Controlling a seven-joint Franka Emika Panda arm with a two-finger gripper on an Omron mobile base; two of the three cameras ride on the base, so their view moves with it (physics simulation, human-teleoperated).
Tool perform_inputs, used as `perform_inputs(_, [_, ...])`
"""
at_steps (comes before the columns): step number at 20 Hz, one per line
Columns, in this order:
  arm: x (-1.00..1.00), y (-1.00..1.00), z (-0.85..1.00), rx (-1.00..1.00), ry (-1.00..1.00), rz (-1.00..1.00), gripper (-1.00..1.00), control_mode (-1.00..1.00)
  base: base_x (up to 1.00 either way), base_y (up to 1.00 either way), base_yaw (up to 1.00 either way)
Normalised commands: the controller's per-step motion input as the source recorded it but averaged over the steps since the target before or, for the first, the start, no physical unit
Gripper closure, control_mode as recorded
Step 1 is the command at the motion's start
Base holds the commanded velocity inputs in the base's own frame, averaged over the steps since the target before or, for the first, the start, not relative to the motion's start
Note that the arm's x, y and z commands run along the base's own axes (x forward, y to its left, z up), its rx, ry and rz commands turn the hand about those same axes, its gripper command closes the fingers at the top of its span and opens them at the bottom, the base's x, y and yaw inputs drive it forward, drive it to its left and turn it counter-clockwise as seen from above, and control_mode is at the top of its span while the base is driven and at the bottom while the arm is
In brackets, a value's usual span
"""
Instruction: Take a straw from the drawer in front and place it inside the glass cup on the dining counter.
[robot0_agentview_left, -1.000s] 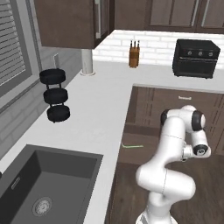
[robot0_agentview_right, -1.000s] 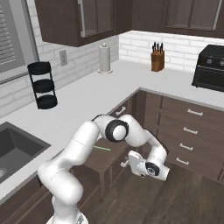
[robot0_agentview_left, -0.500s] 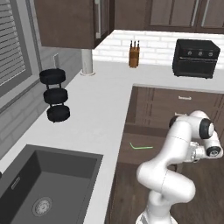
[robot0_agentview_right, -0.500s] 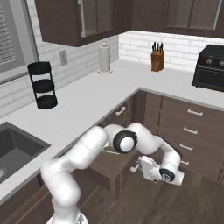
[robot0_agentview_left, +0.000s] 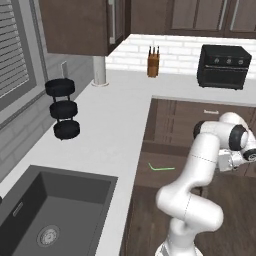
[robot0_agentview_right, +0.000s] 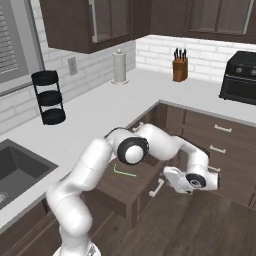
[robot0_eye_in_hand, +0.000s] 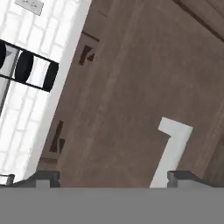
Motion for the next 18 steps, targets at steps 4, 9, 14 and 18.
perform_inputs(4, [-0.19,0.32,1.00,-0.44,-0.06,0.00,-1.00,-1.00,0.00,0.00,0.00])
perform_inputs(9, [-0.18,0.69,0.95,-0.44,-0.02,0.00,-1.00,-1.00,0.00,0.00,0.00])
perform_inputs(14, [-0.03,0.85,0.37,-0.43,0.00,-0.01,-1.00,-1.00,0.00,0.00,0.00])
perform_inputs(18, [0.21,0.63,0.00,-0.32,0.08,-0.03,-1.00,-1.00,0.00,0.00,0.00])
